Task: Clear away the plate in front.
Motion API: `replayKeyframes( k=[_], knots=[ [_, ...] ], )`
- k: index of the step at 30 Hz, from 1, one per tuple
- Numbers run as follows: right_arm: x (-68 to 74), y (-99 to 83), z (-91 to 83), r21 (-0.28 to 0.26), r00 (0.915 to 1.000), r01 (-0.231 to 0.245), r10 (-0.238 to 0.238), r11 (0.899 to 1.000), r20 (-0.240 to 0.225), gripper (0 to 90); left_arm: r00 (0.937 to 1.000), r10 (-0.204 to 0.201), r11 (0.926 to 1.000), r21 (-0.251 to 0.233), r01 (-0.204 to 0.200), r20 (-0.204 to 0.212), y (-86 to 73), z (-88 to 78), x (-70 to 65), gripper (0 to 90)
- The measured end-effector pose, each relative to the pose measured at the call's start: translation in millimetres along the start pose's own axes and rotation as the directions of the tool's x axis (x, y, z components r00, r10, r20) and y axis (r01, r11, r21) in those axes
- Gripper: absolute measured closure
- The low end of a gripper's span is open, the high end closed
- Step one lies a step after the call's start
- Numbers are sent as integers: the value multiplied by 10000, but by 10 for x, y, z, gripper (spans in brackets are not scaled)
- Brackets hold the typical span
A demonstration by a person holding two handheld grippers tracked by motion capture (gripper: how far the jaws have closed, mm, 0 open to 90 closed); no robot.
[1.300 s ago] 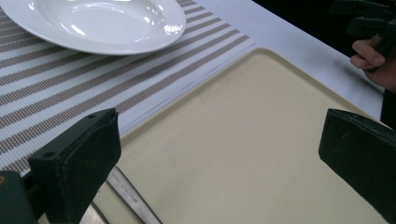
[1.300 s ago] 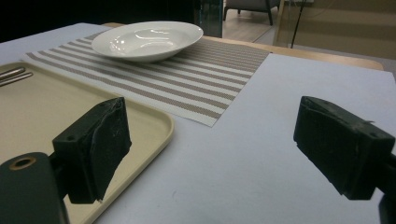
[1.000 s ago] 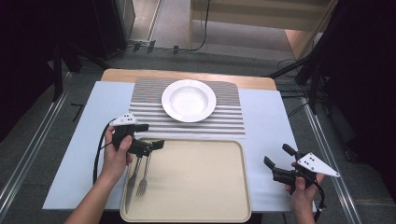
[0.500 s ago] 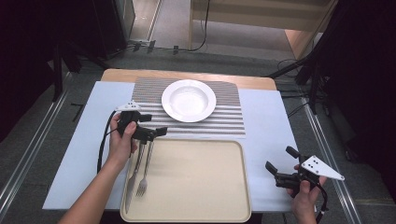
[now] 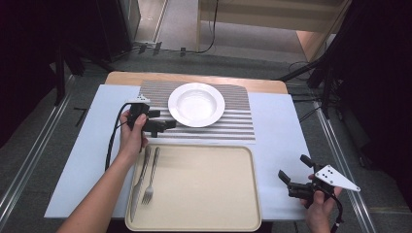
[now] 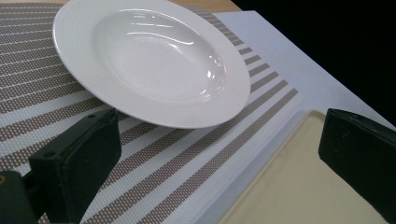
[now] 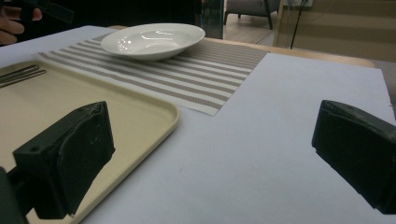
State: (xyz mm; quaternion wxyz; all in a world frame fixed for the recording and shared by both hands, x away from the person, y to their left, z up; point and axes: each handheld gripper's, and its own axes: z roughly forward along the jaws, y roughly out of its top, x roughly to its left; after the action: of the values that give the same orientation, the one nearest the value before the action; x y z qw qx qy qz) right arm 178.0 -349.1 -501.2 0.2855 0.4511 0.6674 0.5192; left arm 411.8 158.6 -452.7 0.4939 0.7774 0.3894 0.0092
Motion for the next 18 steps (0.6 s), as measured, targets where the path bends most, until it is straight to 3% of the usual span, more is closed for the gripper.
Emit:
replayKeyframes(
  k=[8, 18],
  knots=[
    [-66, -81, -131, -52, 9995, -247, 248, 9997, 205, 0, 9992, -257, 9996, 138, 262, -314, 78, 146, 123, 0],
    [-11, -41, -59, -158, 9998, -150, 149, 9998, -89, 0, 9950, -872, 9958, 251, 885, -489, 237, 364, 328, 0]
  ],
)
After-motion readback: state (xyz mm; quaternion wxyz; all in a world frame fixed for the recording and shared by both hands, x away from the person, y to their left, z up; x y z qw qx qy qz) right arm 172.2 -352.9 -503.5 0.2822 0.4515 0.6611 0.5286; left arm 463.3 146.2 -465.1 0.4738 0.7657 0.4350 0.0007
